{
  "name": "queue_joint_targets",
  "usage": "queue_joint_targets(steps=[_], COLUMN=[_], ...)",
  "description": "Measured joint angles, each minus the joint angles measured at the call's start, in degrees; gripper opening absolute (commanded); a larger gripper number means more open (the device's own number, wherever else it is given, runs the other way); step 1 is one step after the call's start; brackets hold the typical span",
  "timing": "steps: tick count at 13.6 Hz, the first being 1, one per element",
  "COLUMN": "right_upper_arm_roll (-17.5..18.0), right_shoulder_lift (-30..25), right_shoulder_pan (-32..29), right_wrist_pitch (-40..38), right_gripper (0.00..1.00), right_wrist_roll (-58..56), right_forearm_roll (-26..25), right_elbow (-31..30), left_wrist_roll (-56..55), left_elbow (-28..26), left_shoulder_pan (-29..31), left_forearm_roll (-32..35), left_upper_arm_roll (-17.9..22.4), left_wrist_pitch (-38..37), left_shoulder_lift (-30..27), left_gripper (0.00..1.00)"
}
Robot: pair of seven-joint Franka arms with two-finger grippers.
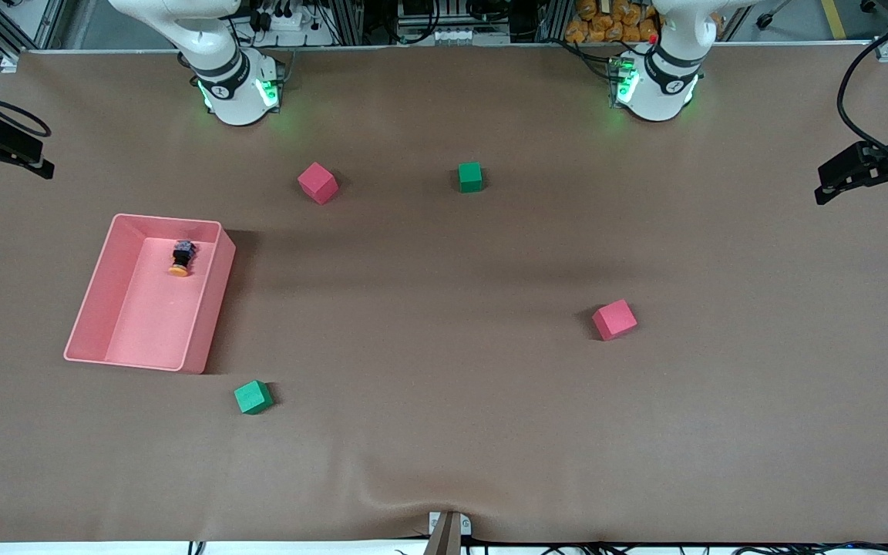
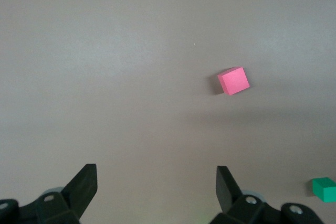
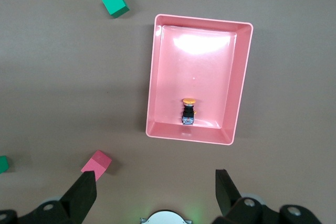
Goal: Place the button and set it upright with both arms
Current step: 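Reach the right gripper into the pink tray toward the yellow button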
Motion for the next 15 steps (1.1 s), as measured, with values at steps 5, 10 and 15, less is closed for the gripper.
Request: queue_joint_targets(steps=[5, 10, 15], right_upper_arm_roll=[-0.05, -0.44, -0.48], right_shoulder_lift=[0.29, 0.57, 1.31], right_shoulder_pan=[-0.01, -1.41, -2.69], right_wrist_pitch=[-0.22, 1.0, 10.52], right_gripper=[1.0, 1.0, 1.0], right_wrist_roll=[0.01, -0.04, -0.49], right_forearm_roll=[0.0, -0.01, -0.01], right_elbow=[-0.41, -5.34, -17.11], left_wrist_roll=[0.0, 0.01, 0.01], left_elbow=[0.06, 0.13, 0.49], left_shoulder_pan=[0.03, 0.03, 0.26], left_forearm_roll=[0.0, 0.0, 0.0], left_upper_arm_roll=[0.42, 0.58, 0.66], left_wrist_pitch=[-0.03, -0.07, -0.07], left_shoulder_lift=[0.0, 0.1, 0.03], left_gripper=[1.0, 1.0, 1.0])
